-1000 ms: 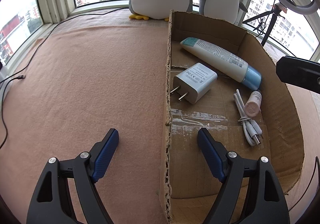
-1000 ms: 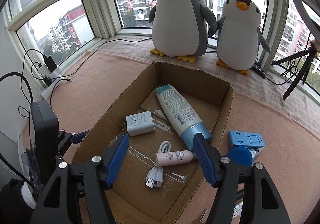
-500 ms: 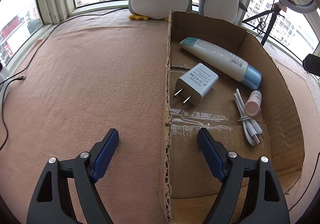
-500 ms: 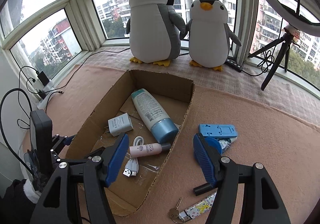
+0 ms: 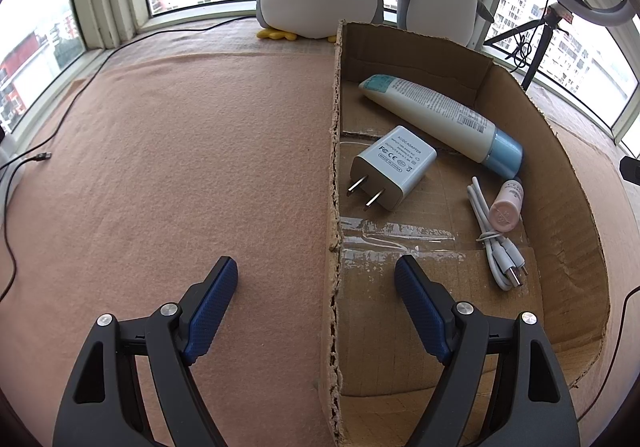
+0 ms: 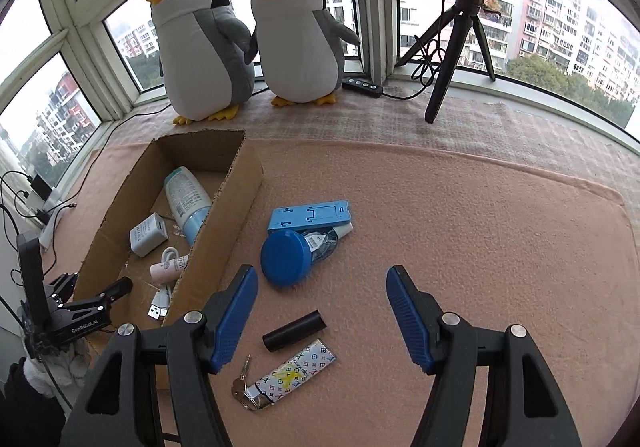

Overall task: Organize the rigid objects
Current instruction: 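Move the right gripper to the round blue case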

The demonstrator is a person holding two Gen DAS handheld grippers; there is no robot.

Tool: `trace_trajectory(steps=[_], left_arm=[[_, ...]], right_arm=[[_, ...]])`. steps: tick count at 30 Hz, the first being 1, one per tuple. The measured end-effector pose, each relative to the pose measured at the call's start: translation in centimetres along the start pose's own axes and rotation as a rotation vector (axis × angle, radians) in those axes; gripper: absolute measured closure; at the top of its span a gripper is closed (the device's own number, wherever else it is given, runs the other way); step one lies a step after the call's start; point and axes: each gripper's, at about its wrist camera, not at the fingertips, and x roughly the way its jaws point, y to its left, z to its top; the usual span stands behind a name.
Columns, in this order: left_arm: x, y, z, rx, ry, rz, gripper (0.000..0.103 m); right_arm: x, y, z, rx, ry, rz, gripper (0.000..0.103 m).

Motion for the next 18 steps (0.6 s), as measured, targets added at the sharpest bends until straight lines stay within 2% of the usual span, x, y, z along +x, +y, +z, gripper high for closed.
trace_trajectory(steps=[5,10,15,17,18], left_arm=[[0.0,0.0,0.0,0.0,0.0,0.0,0.021],[0.0,0.0,0.0,-0.002,0.001,-0.001,0.021],[0.1,0.0,0.0,-0.003,0.001,-0.001,0.021],[0.1,0.0,0.0,-0.003,0.001,-0.002,0.021],[0.1,0.0,0.0,-0.003,0.001,-0.002,0.021]], right_arm=[[1.2,0.1,-0.3,-0.028,0.021,0.012,0.04],[2.8,2.0,-1.0,-0.103,0.045,0.022,0.04],[3.9,3.1,-0.7,-0.118,0.051,0.09,0.04],[4.3,3.1,-0.3,-0.11,0.055,0.098,0.043],[4.5,3.2,-0.2,-0.115,0.056,0.095,0.048]])
